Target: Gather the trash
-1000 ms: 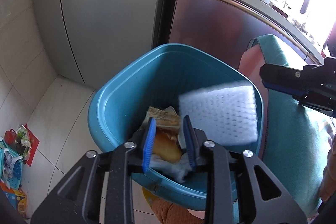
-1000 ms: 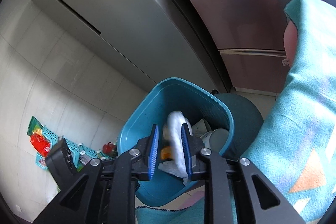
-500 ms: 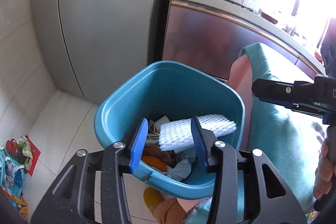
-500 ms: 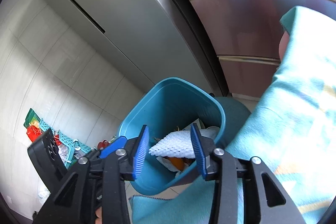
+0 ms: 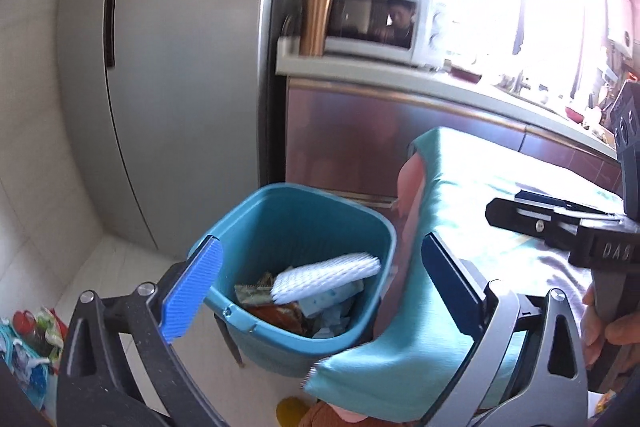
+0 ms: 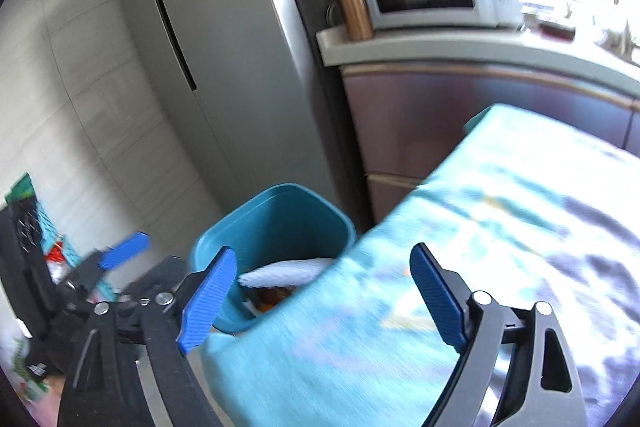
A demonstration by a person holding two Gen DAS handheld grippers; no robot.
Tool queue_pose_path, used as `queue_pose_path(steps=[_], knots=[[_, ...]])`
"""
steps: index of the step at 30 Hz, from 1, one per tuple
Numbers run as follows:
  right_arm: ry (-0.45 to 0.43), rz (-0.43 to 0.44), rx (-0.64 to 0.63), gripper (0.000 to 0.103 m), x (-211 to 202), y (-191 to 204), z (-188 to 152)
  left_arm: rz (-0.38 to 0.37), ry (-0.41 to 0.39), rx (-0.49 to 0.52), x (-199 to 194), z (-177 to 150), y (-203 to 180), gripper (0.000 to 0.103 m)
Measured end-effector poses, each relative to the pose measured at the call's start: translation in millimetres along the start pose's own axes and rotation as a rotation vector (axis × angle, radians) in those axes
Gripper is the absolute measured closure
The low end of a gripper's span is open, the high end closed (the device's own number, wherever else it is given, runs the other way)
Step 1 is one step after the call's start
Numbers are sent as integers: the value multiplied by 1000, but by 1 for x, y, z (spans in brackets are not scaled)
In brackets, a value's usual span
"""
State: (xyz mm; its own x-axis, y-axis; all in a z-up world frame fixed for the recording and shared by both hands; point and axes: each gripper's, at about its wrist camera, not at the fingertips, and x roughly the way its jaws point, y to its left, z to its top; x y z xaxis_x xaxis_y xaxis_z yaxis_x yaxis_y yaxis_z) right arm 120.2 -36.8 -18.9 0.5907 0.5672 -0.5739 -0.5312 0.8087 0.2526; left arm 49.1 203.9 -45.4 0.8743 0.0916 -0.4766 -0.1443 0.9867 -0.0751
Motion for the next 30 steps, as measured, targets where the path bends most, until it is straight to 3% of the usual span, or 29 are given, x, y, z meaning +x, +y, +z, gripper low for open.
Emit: queue_pose_path(steps=[4, 18, 30], knots=[[-83, -71, -13, 7, -29, -4, -13, -19, -58, 27, -22, -1, -20, 5], [-280, -264, -22, 7, -113, -21, -54, -61, -196, 65, -80, -4, -82, 5], [-358, -369, 8, 7, -148, -31, -76, -82, -227, 73, -94, -7, -115, 5]])
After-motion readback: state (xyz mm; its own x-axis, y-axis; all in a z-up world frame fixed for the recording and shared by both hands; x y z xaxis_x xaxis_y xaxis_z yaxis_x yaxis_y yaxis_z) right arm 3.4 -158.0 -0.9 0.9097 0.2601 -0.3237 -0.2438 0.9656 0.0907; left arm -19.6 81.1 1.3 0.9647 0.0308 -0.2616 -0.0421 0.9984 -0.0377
